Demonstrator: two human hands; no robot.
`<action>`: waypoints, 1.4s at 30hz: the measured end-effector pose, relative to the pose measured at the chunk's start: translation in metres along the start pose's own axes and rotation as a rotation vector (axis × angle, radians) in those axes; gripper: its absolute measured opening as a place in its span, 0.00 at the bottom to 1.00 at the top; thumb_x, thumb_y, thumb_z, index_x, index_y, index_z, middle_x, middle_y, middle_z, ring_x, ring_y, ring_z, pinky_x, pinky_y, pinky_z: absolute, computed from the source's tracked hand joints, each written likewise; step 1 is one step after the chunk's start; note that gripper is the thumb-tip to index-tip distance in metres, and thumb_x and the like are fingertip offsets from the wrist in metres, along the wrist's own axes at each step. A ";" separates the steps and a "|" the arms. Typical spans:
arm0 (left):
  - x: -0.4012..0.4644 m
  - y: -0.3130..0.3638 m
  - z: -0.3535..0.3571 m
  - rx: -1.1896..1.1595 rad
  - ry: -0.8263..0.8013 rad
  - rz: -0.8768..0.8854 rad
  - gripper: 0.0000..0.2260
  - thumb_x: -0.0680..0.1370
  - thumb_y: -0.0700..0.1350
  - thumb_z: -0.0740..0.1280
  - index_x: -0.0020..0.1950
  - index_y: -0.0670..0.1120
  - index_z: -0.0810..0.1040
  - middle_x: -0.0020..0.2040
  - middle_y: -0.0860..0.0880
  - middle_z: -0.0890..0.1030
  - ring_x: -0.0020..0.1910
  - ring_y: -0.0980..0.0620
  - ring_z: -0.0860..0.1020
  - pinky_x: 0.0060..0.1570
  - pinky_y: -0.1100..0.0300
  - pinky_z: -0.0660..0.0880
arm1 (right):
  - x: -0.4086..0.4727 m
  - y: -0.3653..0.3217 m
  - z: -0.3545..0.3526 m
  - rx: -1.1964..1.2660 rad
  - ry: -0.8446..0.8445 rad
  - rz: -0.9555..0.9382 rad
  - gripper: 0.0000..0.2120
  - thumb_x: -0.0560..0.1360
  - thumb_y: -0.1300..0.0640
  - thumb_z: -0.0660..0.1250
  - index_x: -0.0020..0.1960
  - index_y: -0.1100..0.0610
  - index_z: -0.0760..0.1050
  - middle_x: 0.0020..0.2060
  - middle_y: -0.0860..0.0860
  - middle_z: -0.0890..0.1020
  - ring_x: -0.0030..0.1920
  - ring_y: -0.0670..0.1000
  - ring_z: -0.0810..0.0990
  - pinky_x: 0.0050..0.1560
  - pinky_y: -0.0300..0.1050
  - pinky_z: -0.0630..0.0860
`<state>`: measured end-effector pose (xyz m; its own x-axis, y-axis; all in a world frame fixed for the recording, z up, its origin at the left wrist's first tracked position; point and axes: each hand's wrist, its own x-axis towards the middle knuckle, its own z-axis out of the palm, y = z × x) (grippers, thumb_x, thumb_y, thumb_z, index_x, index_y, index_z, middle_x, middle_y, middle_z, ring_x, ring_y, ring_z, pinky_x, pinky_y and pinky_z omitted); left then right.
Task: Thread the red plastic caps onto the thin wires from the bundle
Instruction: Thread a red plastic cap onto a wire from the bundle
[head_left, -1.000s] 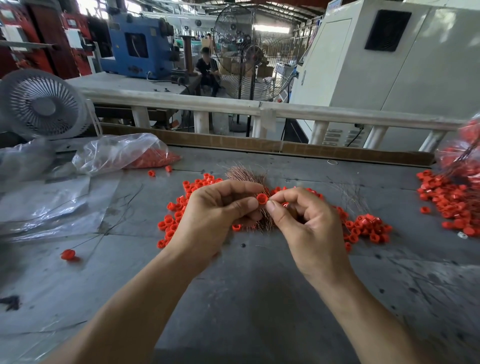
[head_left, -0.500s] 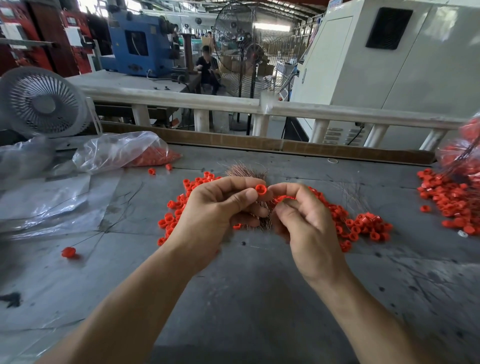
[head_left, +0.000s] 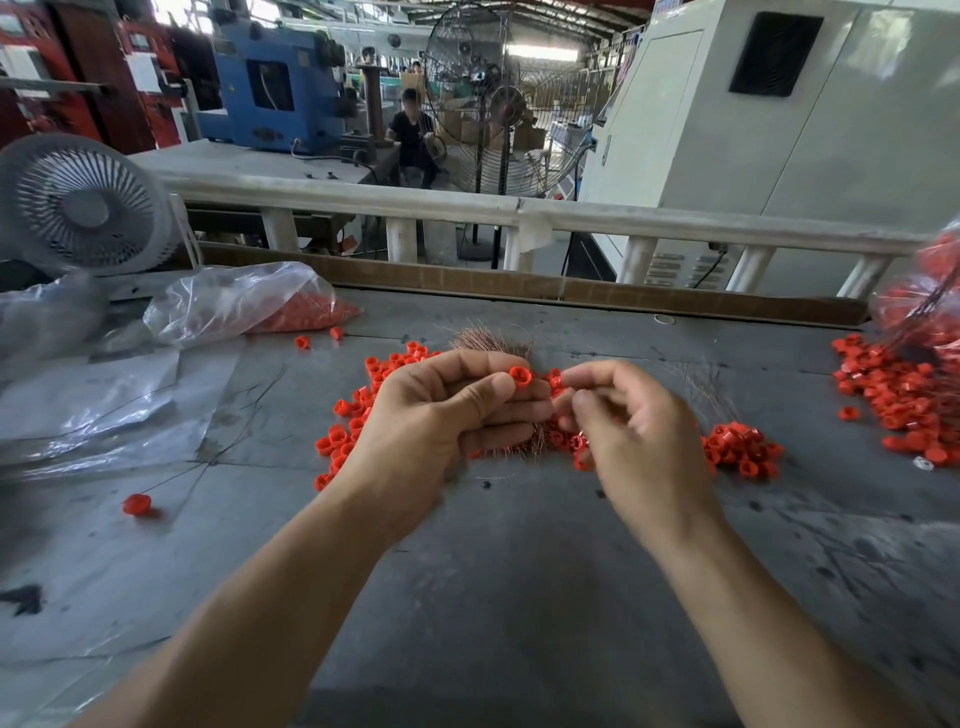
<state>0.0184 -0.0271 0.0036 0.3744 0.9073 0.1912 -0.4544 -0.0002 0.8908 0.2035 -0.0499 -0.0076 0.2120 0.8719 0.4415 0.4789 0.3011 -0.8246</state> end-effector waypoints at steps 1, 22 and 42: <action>0.000 0.000 -0.001 0.004 0.007 0.000 0.07 0.77 0.41 0.70 0.54 0.43 0.84 0.54 0.36 0.85 0.55 0.40 0.85 0.48 0.56 0.83 | 0.005 0.004 -0.006 -0.136 0.065 0.009 0.06 0.78 0.58 0.68 0.47 0.47 0.81 0.39 0.41 0.85 0.42 0.42 0.83 0.42 0.41 0.79; 0.000 -0.003 0.002 0.059 0.031 -0.013 0.08 0.76 0.41 0.70 0.54 0.41 0.82 0.53 0.38 0.86 0.54 0.41 0.86 0.48 0.57 0.83 | 0.015 0.027 -0.020 -0.777 -0.114 0.179 0.07 0.73 0.46 0.76 0.40 0.46 0.80 0.38 0.42 0.78 0.42 0.47 0.77 0.39 0.43 0.66; 0.000 -0.002 0.002 0.072 0.027 -0.011 0.09 0.76 0.41 0.70 0.55 0.41 0.82 0.52 0.38 0.86 0.54 0.41 0.86 0.48 0.57 0.83 | 0.012 0.016 -0.018 -0.191 0.069 0.150 0.06 0.75 0.57 0.74 0.40 0.50 0.80 0.34 0.45 0.84 0.36 0.42 0.81 0.38 0.38 0.73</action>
<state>0.0207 -0.0280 0.0022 0.3570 0.9183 0.1710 -0.3909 -0.0194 0.9202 0.2286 -0.0414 -0.0089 0.3476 0.8706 0.3481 0.5889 0.0862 -0.8036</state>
